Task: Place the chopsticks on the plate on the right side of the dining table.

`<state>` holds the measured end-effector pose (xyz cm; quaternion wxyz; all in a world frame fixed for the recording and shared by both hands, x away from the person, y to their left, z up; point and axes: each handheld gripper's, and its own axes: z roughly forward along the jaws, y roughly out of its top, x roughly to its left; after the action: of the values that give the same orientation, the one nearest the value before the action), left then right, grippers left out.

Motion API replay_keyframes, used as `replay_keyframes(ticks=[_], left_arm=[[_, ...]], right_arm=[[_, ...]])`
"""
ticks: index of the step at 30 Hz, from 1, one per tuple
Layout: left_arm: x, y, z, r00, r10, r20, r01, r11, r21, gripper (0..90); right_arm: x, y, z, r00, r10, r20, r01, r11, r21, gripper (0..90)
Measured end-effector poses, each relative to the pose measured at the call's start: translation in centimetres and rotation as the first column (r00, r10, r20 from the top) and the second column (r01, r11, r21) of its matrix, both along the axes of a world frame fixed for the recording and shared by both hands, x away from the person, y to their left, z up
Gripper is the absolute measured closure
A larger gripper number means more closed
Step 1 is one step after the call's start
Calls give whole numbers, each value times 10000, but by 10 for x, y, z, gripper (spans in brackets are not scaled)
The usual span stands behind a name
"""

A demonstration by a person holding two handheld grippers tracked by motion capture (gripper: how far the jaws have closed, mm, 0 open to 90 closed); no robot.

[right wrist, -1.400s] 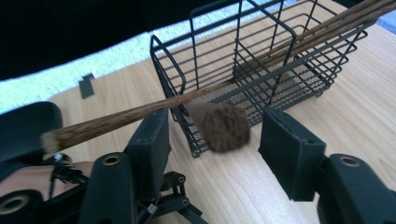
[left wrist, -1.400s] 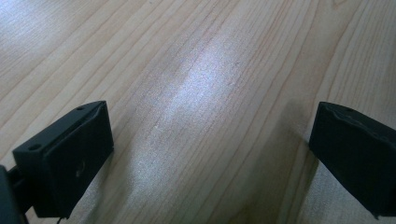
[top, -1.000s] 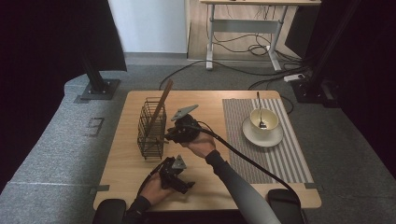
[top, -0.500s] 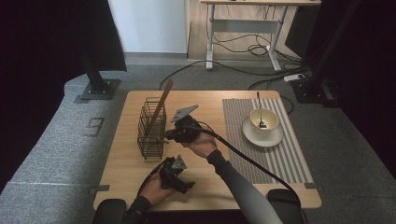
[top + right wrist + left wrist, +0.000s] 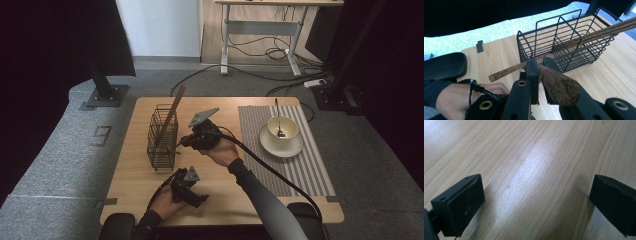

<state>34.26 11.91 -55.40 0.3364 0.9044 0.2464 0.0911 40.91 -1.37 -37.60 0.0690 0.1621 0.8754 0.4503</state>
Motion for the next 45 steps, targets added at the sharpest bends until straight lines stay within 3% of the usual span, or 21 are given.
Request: replay_keyframes(ticks=[28,36,45], left_arm=[[1,-1,0,10000,-49,35,49,10000,-37,0],[1,-2,0,10000,42,15,-42,10000,-48,0],[1,-2,0,10000,54,11,-54,10000,-81,0]], right_arm=[[-17,-43,48,9988,-210,452,191,9989,423,825],[-21,-68,59,9958,-623,666,582,9964,615,825],[-26,-102,59,9891,-1306,682,1255,9893,742,826]])
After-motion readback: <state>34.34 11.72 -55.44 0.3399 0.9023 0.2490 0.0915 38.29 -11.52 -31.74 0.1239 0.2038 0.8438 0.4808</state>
